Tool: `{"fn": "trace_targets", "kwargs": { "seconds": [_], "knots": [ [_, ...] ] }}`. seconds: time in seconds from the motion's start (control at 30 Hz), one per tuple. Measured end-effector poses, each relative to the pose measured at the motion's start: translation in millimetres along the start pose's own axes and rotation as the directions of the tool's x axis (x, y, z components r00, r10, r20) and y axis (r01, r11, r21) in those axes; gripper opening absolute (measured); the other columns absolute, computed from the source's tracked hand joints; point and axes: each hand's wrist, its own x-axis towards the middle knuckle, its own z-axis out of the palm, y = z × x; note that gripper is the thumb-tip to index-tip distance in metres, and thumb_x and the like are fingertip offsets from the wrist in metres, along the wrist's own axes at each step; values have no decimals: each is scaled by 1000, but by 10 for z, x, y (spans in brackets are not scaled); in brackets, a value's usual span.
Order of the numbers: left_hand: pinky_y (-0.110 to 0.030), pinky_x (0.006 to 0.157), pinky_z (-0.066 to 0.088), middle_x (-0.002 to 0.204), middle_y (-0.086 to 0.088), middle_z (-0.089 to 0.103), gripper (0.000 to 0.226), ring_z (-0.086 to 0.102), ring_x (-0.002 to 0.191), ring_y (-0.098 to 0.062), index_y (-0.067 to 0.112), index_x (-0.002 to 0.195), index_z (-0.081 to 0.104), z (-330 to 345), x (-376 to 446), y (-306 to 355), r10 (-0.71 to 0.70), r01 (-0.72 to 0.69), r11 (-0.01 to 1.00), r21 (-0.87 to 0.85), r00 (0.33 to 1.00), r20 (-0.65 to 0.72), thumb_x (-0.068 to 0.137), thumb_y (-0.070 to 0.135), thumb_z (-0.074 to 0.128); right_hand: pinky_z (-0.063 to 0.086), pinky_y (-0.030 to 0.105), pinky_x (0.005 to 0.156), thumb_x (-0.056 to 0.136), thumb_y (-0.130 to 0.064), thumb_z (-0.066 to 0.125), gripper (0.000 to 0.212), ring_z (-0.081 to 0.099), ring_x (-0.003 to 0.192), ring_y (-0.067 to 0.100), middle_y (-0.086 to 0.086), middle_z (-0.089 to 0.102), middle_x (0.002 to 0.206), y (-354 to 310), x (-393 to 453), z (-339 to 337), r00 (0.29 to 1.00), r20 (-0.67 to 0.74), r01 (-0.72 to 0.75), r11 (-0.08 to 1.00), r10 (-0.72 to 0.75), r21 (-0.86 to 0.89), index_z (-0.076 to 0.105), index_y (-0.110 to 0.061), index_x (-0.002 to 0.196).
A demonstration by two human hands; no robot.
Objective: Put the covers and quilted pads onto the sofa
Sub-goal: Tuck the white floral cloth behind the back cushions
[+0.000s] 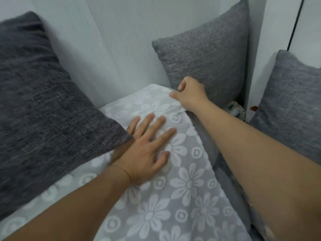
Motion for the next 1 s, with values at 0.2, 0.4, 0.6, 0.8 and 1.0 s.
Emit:
{"fn": "trace_targets", "kwargs": {
  "seconds": [0.2, 0.4, 0.6, 0.8, 1.0],
  "knots": [
    [-60, 120, 9, 164, 1, 22, 64, 14, 151, -32, 48, 153, 20, -81, 200, 307, -179, 167, 976, 142, 981, 77, 94, 70, 12, 54, 36, 68, 89, -59, 61, 42, 67, 69, 16, -1, 69, 76, 766, -1177, -235, 983, 116, -169, 938, 139, 304, 63, -17, 85],
    [-67, 118, 0, 169, 4, -2, 59, -7, 155, -29, 50, 156, 4, -58, 671, 506, 134, -194, 954, 231, 959, 251, 98, 61, 6, 56, 44, 81, 95, -44, 63, 41, 70, 83, 27, 15, 70, 88, 2101, -2426, 29, 851, 438, -393, 904, 289, 166, 65, -4, 90],
    [-56, 119, 16, 148, 6, 40, 35, 29, 142, -21, 35, 132, 52, -28, 1081, 886, 507, -624, 749, 223, 756, 414, 98, 45, 50, 31, 35, 55, 96, -30, 65, 42, 47, 55, 19, -5, 45, 54, 2545, -2751, 61, 923, -254, -254, 954, 289, 161, 45, -27, 58],
    [-49, 105, 34, 107, -3, 61, 14, 55, 109, -32, 25, 108, 43, 197, 1164, 1215, 369, -439, 873, 211, 879, 302, 96, 18, 44, 35, 28, 55, 91, -32, 71, 35, 40, 57, 12, -6, 41, 63, 2938, -2808, 197, 933, 58, -357, 888, 356, 289, 44, -21, 72],
    [-48, 84, 48, 101, -10, 67, 47, 58, 94, -33, 13, 125, 52, 613, 1007, 1183, 607, -585, 775, 240, 794, -25, 80, 1, 63, 46, 32, 70, 95, -16, 65, 6, 56, 81, 16, -4, 61, 86, 3339, -2899, 37, 949, -132, -264, 951, 286, 161, 61, -18, 91]
  ]
}}
